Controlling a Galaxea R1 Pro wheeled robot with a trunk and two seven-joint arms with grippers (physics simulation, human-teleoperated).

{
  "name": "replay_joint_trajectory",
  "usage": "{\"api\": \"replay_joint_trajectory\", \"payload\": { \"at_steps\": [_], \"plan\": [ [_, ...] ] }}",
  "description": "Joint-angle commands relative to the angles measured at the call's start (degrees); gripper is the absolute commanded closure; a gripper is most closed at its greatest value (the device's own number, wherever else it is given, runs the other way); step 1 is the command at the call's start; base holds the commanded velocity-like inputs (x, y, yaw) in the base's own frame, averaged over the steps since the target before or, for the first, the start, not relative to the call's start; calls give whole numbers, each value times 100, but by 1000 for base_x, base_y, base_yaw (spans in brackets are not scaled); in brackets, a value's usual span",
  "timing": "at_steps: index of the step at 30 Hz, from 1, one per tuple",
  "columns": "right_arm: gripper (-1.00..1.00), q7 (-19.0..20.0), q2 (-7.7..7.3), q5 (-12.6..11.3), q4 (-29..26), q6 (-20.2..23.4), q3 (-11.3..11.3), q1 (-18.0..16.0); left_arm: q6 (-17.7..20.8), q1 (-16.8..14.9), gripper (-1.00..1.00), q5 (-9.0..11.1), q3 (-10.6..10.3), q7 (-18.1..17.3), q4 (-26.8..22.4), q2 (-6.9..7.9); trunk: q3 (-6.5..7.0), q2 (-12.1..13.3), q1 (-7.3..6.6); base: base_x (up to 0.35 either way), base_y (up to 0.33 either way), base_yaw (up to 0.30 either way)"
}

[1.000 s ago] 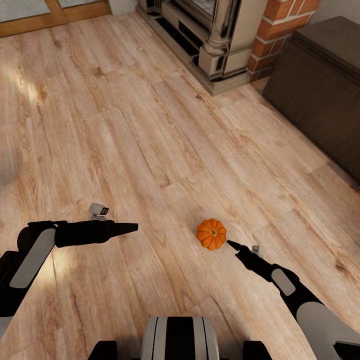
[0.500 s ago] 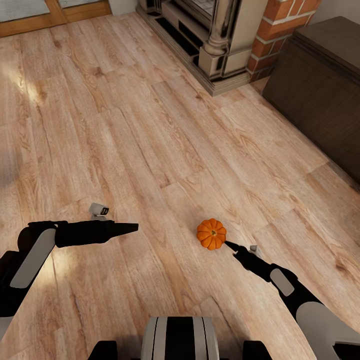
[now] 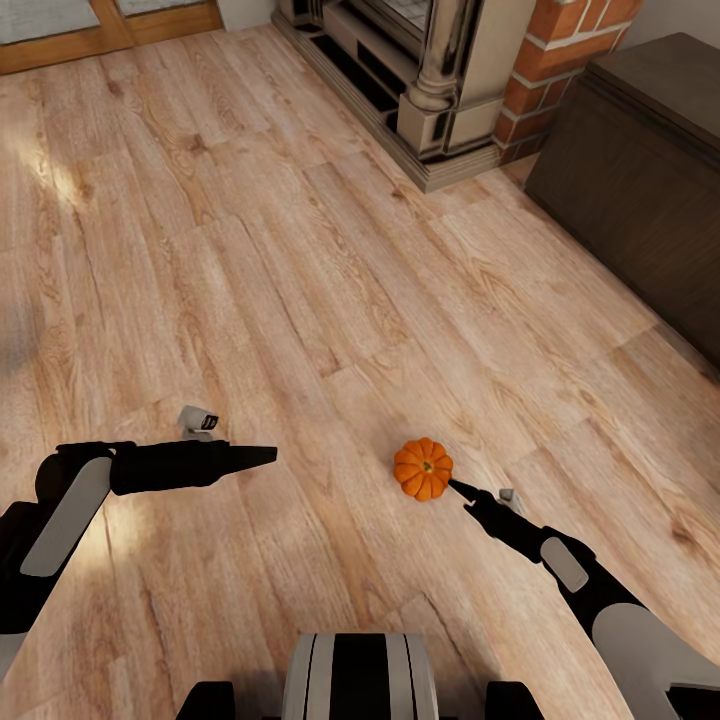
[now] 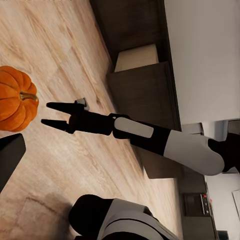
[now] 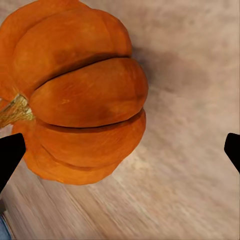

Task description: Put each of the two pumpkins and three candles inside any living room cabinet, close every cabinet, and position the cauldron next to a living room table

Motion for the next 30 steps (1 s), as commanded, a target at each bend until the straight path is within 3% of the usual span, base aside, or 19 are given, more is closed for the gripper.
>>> {"api": "replay_joint_trajectory", "payload": {
  "at_steps": [1, 26, 30],
  "plan": [
    [-100, 58, 1, -27, 2, 50, -23, -1, 19, -4, -100, 4, -5, -16, 1, 2, -3, -1, -1, 49, 0, 0],
    [-100, 129, 0, 0, 44, 116, -21, -3, 19, -4, -100, 0, -5, -17, 9, 0, -3, -1, -1, 34, 0, 0],
    [-100, 81, -8, 263, 70, 146, -35, -4, 19, -4, -100, -12, -5, -17, 9, 0, -3, -1, -1, -31, 0, 0]
  ]
}}
